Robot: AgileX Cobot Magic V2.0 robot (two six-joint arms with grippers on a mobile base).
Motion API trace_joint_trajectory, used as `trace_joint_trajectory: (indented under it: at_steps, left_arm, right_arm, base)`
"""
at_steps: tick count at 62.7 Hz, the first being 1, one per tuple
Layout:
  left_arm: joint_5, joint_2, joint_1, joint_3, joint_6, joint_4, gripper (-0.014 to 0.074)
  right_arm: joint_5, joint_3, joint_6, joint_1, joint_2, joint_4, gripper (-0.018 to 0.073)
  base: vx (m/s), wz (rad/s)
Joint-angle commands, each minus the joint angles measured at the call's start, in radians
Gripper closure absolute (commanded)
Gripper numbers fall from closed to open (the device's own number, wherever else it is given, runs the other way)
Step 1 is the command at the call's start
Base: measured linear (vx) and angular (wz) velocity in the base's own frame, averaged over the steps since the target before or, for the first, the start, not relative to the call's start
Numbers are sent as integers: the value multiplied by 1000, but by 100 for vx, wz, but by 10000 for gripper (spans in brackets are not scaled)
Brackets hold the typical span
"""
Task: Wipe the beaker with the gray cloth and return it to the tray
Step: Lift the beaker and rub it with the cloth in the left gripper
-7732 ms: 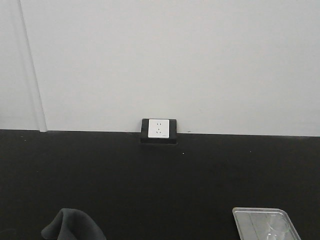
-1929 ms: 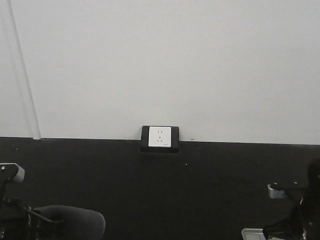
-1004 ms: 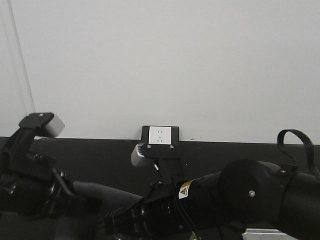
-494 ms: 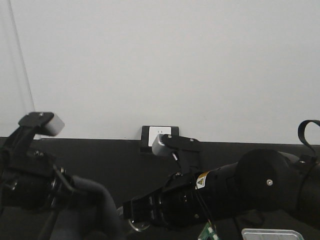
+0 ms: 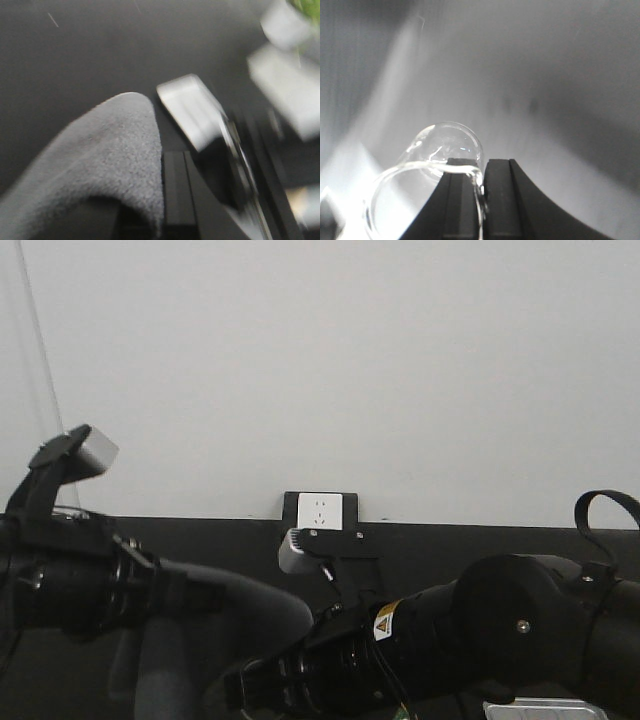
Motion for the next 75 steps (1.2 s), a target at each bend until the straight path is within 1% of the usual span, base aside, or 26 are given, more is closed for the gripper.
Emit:
trace_joint_trajectory:
  at_steps: [1, 9, 18, 24, 36, 41, 48, 59, 64, 70, 75]
  left_arm:
    - [157, -23, -4, -38, -1, -38, 596]
    - [338, -23, -4, -38, -1, -28, 596]
    - [331, -29, -6, -37, -1, -25, 596]
    - [284, -27, -6, -37, -1, -24, 596]
    - [59, -27, -6, -37, -5, -25, 596]
    - [30, -27, -6, -37, -5, -49, 596]
    - [110, -27, -6, -37, -5, -61, 596]
    - [334, -27, -6, -37, -1, -58, 596]
    - [337, -35, -8, -36, -2, -55, 596]
    - [329, -38, -8, -37, 7, -55, 596]
    - [275, -37, -8, -37, 7, -54, 596]
  right_arm:
    - [-133, -31, 38, -5, -41, -10, 570]
    - [-164, -31, 62, -5, -41, -27, 570]
    - [-171, -31, 73, -5, -41, -27, 570]
    - [-168, -31, 74, -5, -41, -24, 570]
    - [-125, -31, 73, -5, -41, -18, 570]
    - [-119, -31, 71, -5, -41, -28, 570]
    - [-164, -31, 71, -5, -41, -57, 570]
    - [-243, -31, 73, -5, -41, -79, 570]
    - [-260, -31, 73, -5, -41, -79, 570]
    - [-248, -31, 73, -5, -41, -76, 570]
    - [-216, -31, 73, -5, -41, -63, 570]
  base:
    - [0, 0]
    - [0, 0]
    - [0, 0]
    - [0, 0]
    - [0, 0]
    - [0, 0]
    - [0, 0]
    - [0, 0]
    - [0, 0]
    - [0, 0]
    - [0, 0]
